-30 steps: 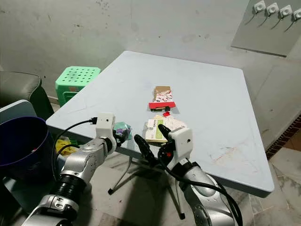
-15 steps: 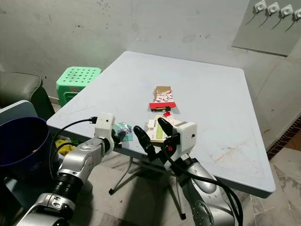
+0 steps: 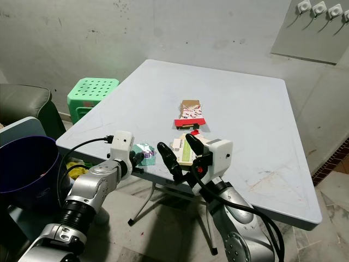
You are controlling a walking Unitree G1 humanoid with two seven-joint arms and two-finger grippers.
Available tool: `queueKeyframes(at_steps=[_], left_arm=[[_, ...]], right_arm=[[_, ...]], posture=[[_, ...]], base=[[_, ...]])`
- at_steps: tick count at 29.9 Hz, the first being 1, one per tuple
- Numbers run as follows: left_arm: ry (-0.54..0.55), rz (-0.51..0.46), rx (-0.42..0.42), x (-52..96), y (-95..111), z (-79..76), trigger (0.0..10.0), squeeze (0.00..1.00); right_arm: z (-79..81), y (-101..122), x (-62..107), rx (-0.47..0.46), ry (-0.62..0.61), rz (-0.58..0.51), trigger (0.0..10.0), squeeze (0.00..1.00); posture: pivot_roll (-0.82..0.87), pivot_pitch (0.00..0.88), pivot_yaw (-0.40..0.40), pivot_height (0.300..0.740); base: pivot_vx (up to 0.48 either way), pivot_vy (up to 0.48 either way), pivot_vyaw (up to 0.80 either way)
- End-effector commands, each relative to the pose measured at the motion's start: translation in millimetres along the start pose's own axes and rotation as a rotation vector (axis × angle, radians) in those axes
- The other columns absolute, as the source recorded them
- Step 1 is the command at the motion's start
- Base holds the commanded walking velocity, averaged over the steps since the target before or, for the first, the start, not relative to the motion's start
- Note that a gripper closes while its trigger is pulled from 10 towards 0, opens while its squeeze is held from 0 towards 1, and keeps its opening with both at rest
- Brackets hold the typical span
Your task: Picking trash to rubbish bin
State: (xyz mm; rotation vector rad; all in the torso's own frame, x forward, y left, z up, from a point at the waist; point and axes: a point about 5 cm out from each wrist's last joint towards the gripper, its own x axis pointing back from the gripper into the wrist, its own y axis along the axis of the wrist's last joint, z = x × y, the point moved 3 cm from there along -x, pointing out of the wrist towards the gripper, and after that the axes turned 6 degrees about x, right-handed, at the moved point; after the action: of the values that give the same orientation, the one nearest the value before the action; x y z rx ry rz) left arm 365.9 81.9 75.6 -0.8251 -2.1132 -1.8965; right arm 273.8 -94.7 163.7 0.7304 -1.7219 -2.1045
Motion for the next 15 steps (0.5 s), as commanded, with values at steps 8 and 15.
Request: queueKeyframes(at_steps=[8, 15], left_arm=[[-0.02, -0.13, -0.049, 8.9, 20.8, -1.4, 10.0, 0.0], [-0.035, -0.268, -0.05, 16.2, 46.5, -6.6, 10.0, 0.0]], right_arm=[[0.5, 6.2, -1.7, 0.0, 0.003, -0.02, 10.0, 0.0], [1.1, 6.2, -2.8, 0.0, 0.009, -0.022, 10.0, 0.0]], posture=[[-0.09, 0.0, -0.018, 0.74], [-0.09, 0.0, -0.019, 0.74]], base=[[0.0, 0.0, 0.0], [0.0, 0.0, 0.0]])
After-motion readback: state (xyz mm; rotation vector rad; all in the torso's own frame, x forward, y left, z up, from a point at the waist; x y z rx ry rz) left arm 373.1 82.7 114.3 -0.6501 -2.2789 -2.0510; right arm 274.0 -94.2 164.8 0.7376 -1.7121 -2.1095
